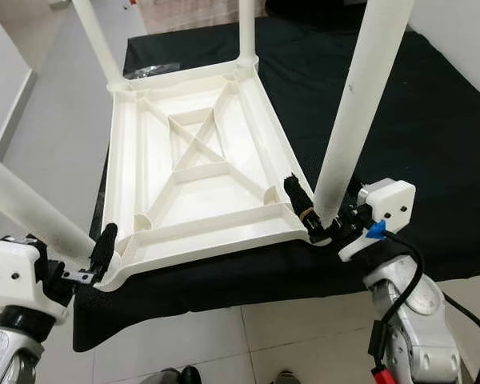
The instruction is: Building children table
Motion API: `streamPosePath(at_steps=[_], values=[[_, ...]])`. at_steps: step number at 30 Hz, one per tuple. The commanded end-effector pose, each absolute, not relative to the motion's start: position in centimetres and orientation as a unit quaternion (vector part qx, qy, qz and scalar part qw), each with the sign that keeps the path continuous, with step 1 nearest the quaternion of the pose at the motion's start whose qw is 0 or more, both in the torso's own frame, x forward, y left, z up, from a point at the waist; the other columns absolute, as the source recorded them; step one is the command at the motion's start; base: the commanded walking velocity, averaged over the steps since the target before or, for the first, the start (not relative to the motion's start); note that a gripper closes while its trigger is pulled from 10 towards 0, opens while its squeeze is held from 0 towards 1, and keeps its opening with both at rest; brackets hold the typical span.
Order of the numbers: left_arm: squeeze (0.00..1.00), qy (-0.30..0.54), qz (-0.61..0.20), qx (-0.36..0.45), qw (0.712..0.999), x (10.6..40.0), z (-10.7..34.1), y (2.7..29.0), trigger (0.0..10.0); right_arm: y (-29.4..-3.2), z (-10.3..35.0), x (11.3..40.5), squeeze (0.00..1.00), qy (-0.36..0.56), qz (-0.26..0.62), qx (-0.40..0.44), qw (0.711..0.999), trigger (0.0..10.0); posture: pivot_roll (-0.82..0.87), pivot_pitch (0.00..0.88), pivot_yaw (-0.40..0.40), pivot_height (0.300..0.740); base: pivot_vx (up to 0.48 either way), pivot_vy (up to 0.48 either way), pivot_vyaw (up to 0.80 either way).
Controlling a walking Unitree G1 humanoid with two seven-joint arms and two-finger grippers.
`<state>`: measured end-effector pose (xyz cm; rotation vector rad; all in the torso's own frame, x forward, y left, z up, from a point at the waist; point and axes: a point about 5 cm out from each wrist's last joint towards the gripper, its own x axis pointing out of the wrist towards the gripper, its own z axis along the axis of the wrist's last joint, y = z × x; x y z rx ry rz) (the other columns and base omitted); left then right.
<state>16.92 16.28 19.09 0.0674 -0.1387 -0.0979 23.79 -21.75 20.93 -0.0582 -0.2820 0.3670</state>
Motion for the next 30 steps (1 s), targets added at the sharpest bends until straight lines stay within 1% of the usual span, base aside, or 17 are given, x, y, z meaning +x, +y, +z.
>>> streamPosePath(at_steps=[1, 2, 7, 13, 30], values=[[1.00, -0.060, -0.050, 0.033, 0.996, 16.7, 18.9, 16.2, 10.0, -21.3, 20.9, 23.5, 0.00, -0.138, 0.192, -0.018, 0.972, 10.0, -0.02, 0.232, 0.091, 0.740, 0.000, 0.000, 0.00], [0.00, -0.056, -0.042, 0.043, 0.997, 16.6, 18.7, 16.4, 10.0, -21.3, 20.8, 23.5, 0.00, -0.138, 0.191, -0.017, 0.972, 10.0, -0.02, 0.228, 0.088, 0.740, 0.000, 0.000, 0.00], [0.00, -0.041, -0.013, 0.063, 0.997, 16.6, 18.2, 16.9, 10.0, -21.2, 20.6, 23.7, 0.00, -0.134, 0.190, -0.014, 0.973, 10.0, -0.02, 0.224, 0.086, 0.740, 0.000, 0.000, 0.00], [0.00, -0.031, 0.000, 0.072, 0.997, 16.5, 17.9, 17.2, 10.0, -21.2, 20.6, 23.8, 0.00, -0.132, 0.188, -0.014, 0.973, 10.0, -0.02, 0.224, 0.085, 0.740, 0.000, 0.000, 0.00], [0.00, -0.014, 0.012, 0.070, 0.997, 16.6, 17.2, 17.2, 10.0, -21.0, 20.3, 23.9, 0.00, -0.125, 0.187, -0.011, 0.974, 10.0, -0.02, 0.217, 0.080, 0.740, -0.261, 0.000, 0.00]])
